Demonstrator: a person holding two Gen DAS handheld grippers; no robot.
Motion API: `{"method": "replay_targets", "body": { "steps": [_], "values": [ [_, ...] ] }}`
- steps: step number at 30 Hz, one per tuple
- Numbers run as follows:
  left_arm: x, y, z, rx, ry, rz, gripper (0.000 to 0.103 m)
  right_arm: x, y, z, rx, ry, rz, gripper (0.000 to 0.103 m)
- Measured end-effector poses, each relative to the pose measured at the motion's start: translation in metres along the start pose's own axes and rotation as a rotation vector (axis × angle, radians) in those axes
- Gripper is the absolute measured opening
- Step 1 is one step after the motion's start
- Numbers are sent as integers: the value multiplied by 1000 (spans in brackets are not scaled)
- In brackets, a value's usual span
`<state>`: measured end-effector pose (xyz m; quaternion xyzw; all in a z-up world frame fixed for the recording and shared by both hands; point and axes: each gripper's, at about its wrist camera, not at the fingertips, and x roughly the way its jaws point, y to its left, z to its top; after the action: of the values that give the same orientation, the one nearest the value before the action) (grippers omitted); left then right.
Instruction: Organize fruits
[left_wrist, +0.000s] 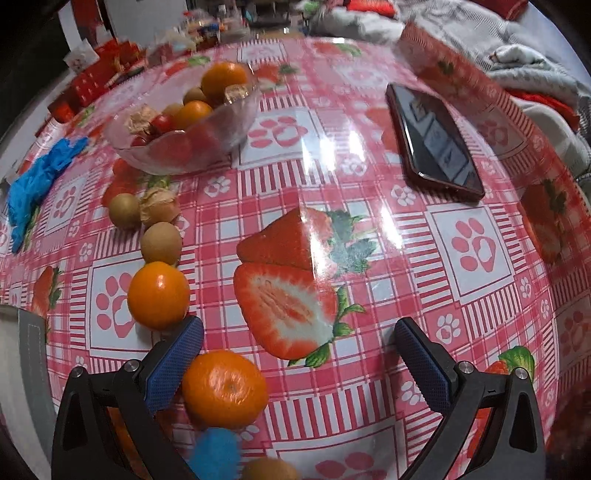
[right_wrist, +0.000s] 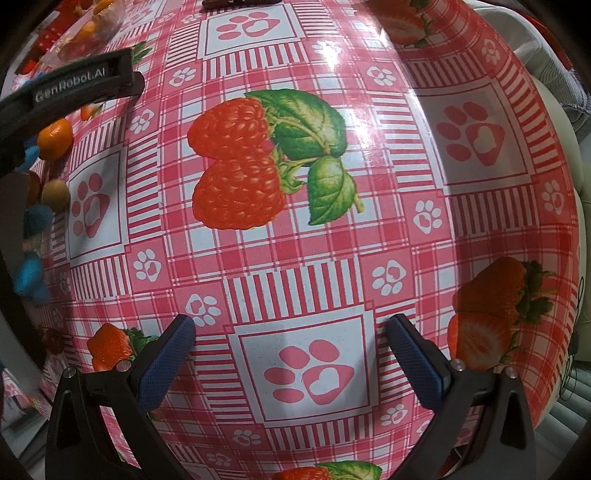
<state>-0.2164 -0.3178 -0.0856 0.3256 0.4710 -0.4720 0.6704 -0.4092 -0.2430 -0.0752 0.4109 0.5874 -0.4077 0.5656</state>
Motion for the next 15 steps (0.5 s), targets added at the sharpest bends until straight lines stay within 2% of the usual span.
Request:
{"method": "replay_targets", "body": {
  "steps": [3, 5, 8, 11, 15],
  "values": [
    [4, 0, 12, 28, 132, -32, 103, -1, 0, -1, -1, -3, 1, 103],
    [-16, 9, 14, 13, 107, -72, 103, -2, 0, -3, -3, -15, 1, 103],
    [-51, 32, 11, -11, 55, -88, 103, -3, 0, -8, -7, -50, 1, 103],
    [-64, 61, -1, -41, 84, -59, 103, -4, 0, -11, -6, -68, 1, 103],
    [-61, 97, -17, -73, 131, -5, 103, -4, -1, -10, -5, -72, 0, 103]
  ]
}}
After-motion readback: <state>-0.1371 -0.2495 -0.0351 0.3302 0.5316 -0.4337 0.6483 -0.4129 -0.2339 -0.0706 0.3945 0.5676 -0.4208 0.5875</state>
